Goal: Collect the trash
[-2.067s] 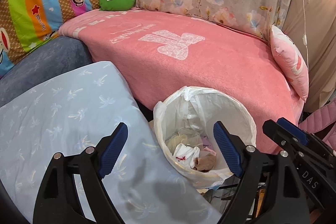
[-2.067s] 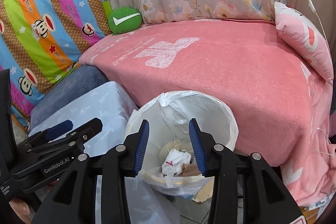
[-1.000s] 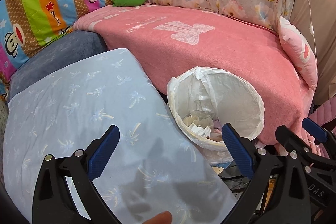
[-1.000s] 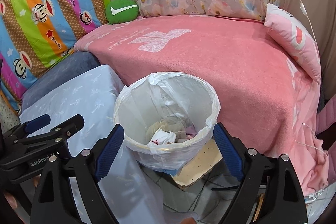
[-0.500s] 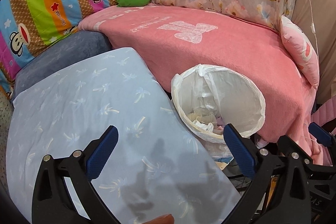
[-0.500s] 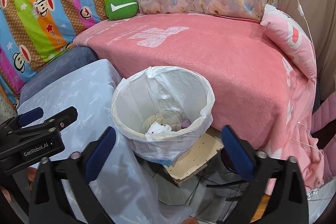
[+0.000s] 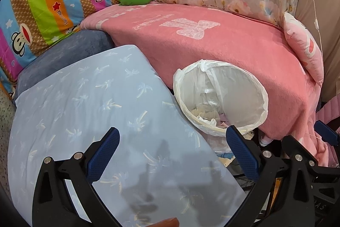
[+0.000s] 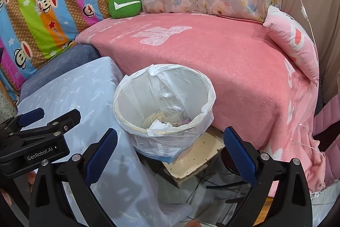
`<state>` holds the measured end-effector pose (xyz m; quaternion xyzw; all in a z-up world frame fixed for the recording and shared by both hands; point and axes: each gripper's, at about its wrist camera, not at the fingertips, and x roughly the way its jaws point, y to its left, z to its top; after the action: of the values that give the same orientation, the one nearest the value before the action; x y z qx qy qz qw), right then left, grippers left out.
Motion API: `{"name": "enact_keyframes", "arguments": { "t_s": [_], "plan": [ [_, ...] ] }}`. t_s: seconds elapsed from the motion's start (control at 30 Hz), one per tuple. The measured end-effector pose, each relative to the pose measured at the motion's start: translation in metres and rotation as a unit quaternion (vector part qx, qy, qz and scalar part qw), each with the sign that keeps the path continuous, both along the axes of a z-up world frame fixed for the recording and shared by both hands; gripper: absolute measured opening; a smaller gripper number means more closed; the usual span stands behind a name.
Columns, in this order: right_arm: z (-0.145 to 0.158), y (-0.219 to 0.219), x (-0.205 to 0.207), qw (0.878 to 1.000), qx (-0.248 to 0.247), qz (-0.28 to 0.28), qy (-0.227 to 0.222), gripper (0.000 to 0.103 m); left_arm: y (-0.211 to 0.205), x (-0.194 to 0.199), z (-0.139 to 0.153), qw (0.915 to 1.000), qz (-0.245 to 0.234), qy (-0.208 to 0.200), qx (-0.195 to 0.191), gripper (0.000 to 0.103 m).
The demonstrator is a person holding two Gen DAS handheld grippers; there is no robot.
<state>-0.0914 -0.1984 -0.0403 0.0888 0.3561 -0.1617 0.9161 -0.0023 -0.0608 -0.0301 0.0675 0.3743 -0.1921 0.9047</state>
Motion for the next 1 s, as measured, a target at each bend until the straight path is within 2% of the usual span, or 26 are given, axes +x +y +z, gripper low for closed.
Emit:
{"name": "enact_keyframes", "arguments": {
  "t_s": [0.3, 1.0],
  "plan": [
    [-0.0041, 0.0004, -0.0032, 1.0, -0.003, 0.002, 0.009, 0.097, 0.0039, -0.0047, -0.0035, 0.9998, 0.017, 0.002, 0.003, 0.096],
    [-0.0069, 0.003, -0.0056, 1.0, -0.01, 0.004, 0.016, 0.097, 0.0059, -0.0097, -0.0061, 0.9997, 0.021, 0.006, 0.012, 0.096]
  ]
}}
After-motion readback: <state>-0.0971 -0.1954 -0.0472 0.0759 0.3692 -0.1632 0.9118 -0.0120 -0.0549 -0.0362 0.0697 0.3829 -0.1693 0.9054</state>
